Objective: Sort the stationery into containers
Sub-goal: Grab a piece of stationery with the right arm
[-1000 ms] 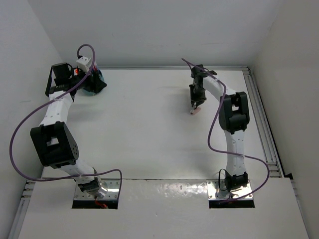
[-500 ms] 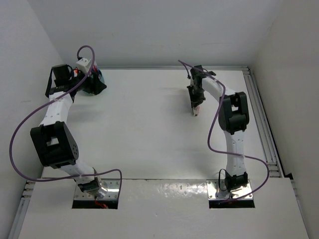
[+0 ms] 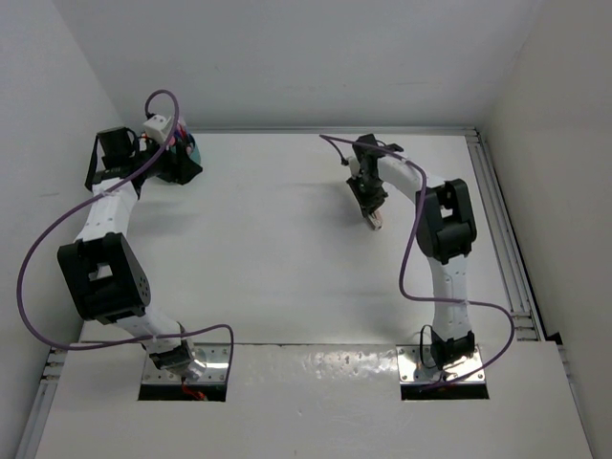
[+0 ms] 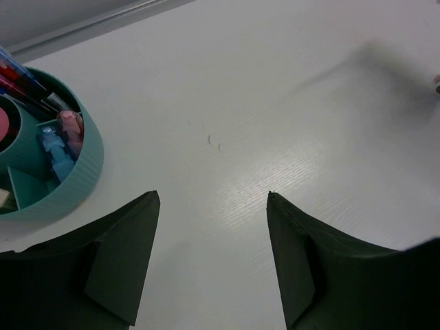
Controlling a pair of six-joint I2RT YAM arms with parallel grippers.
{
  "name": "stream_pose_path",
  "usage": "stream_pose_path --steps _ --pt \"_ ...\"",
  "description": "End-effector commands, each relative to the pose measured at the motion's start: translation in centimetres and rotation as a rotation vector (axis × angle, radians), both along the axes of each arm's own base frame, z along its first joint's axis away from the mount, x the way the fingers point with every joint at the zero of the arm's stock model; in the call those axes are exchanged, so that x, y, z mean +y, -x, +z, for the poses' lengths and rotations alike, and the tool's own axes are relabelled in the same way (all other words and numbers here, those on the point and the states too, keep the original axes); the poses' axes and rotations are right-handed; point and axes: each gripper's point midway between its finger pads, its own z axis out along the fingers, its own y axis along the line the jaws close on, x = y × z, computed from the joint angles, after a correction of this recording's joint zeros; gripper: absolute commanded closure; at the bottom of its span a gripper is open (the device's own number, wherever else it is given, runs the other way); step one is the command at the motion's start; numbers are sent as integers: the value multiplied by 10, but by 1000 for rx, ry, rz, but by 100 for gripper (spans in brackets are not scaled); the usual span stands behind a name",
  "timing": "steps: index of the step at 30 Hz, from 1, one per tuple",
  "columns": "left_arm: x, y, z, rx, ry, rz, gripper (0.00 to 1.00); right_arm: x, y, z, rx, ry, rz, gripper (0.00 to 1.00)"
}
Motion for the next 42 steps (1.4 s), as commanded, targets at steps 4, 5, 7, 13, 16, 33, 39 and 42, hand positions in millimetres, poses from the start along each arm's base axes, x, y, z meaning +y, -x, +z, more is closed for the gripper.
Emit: stream_pose_path --steps 4,5,7,13,16,33,39,42 --pt "1 2 16 -54 2 -12 30 -19 31 -13 65 79 126 82" --pt "1 3 16 -53 1 -13 30 -20 31 -14 56 85 132 86" --pt "1 3 14 -50 4 -13 30 -24 35 -16 56 102 148 96" --pt "-2 5 14 -52 12 -37 30 -18 30 -4 -23 111 270 100" --pt "-8 7 14 -51 33 -70 31 0 25 13 -118 101 417 100" --pt "-77 44 5 -10 14 -398 34 108 14 52 -854 467 1154 100" --pt "-105 54 -7 43 -5 -471 35 136 20 67 -1100 513 1245 100" --pt "-127 55 -16 72 -50 -485 37 149 29 73 -1212 527 1296 100"
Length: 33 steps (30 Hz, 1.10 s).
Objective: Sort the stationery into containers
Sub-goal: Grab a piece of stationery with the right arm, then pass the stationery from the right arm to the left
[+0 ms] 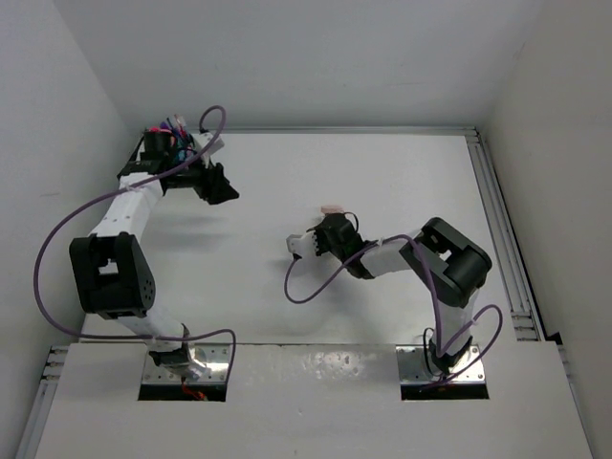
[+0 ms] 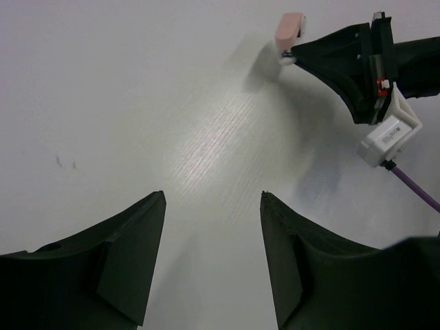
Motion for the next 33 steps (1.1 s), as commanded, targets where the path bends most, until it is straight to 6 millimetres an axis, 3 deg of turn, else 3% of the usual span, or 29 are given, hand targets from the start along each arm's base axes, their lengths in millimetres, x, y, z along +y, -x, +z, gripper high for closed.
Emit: stream_pose_path --steps 1,2,3,8,14,22,33 --pt "-27 -5 6 -46 -49 -51 37 36 -6 47 -265 -87 138 100" --pt "-23 -10 1 -21 -72 6 37 40 -2 45 -272 -83 159 100" --pt "-45 -6 -3 -12 -82 -24 38 42 0 45 -288 -77 174 100" --pt "-73 -16 -12 33 -109 37 39 48 10 34 -331 -60 219 100" --pt "-128 -19 -21 71 -146 -4 39 49 16 21 -340 -50 235 100" --pt "-182 -31 -39 115 -191 -22 41 51 16 18 -343 -46 240 100" --pt "-202 -21 -66 211 -239 -96 40 52 16 17 -329 -48 233 100"
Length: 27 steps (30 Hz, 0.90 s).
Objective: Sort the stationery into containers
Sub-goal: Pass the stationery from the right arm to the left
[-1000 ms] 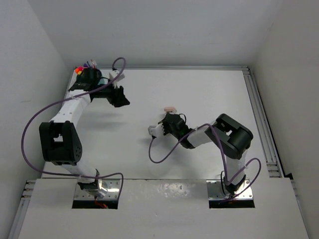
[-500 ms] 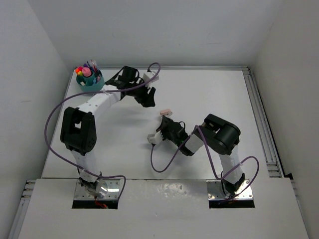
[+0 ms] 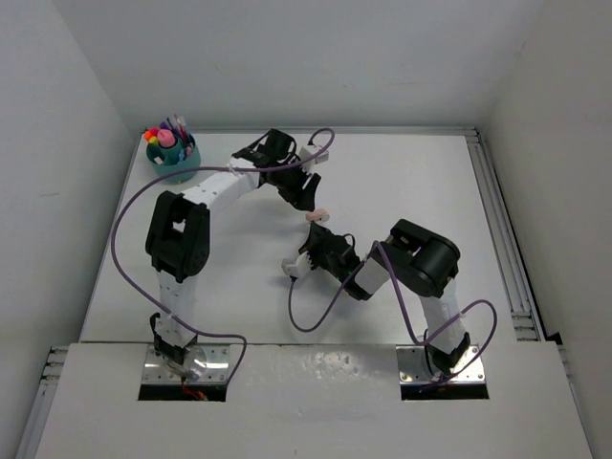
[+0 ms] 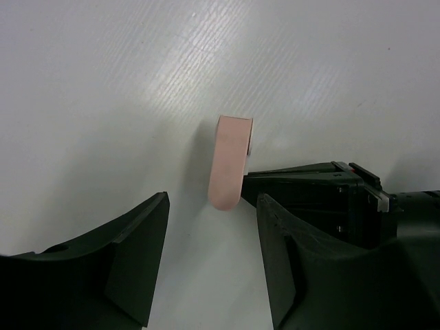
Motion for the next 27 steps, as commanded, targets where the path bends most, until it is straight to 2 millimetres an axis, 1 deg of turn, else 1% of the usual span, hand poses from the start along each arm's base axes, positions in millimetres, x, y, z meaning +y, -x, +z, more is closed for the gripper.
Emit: stream_pose_path --steps 1,8,15,18,21,22,24,27 --pt "-6 2 11 -4 -3 -23 40 11 -3 17 -36 -57 14 100" --pt "-15 8 6 17 -1 -79 41 11 -2 17 -34 -54 18 100" --pt "-22 15 -7 38 -21 -105 41 12 -3 18 -34 -55 19 100" --pt "-23 14 -16 52 -36 -97 41 13 -3 19 -35 -57 21 100" --pt "-26 11 -18 51 -34 -93 41 13 -3 18 -31 -57 24 100" --pt "-27 8 -15 42 -32 -88 41 14 -3 19 -33 -55 27 100" --pt "-28 4 -17 44 -34 -85 41 15 -3 19 -33 -56 30 100" --pt "-31 -2 -14 33 -29 -81 41 16 -3 19 -34 -57 35 100"
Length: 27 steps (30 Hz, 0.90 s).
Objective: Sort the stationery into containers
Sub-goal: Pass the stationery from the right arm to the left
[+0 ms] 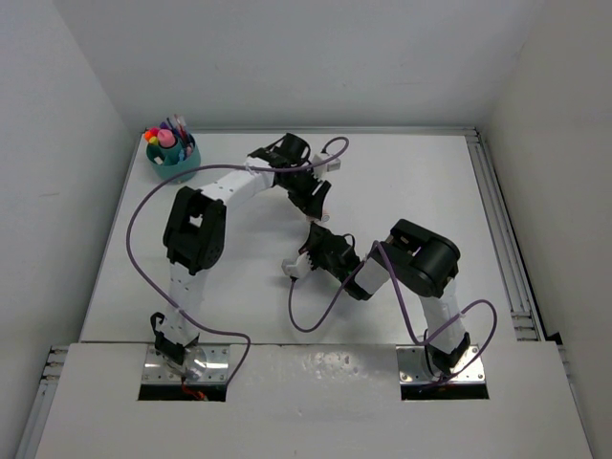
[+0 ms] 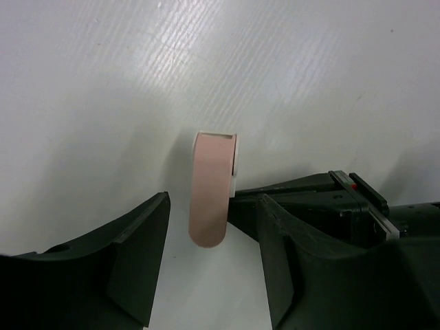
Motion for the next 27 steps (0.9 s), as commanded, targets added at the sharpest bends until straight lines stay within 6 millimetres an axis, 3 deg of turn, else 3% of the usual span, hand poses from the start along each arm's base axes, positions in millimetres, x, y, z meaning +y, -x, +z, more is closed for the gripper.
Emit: stream_pose_path --steps 1,8,18,25,27 --pt "-11 -11 17 -47 27 -6 42 16 -4 21 -38 -63 32 100" --pt "-11 -13 7 -1 20 -16 55 16 -5 21 -39 -62 27 100" --pt "-11 -10 9 20 30 -22 42 10 -5 22 -35 -55 19 100" --pt "-9 -8 9 28 28 -16 58 9 -4 23 -33 -57 14 100" --pt "-9 -7 9 30 27 -17 59 8 -4 23 -32 -59 10 100"
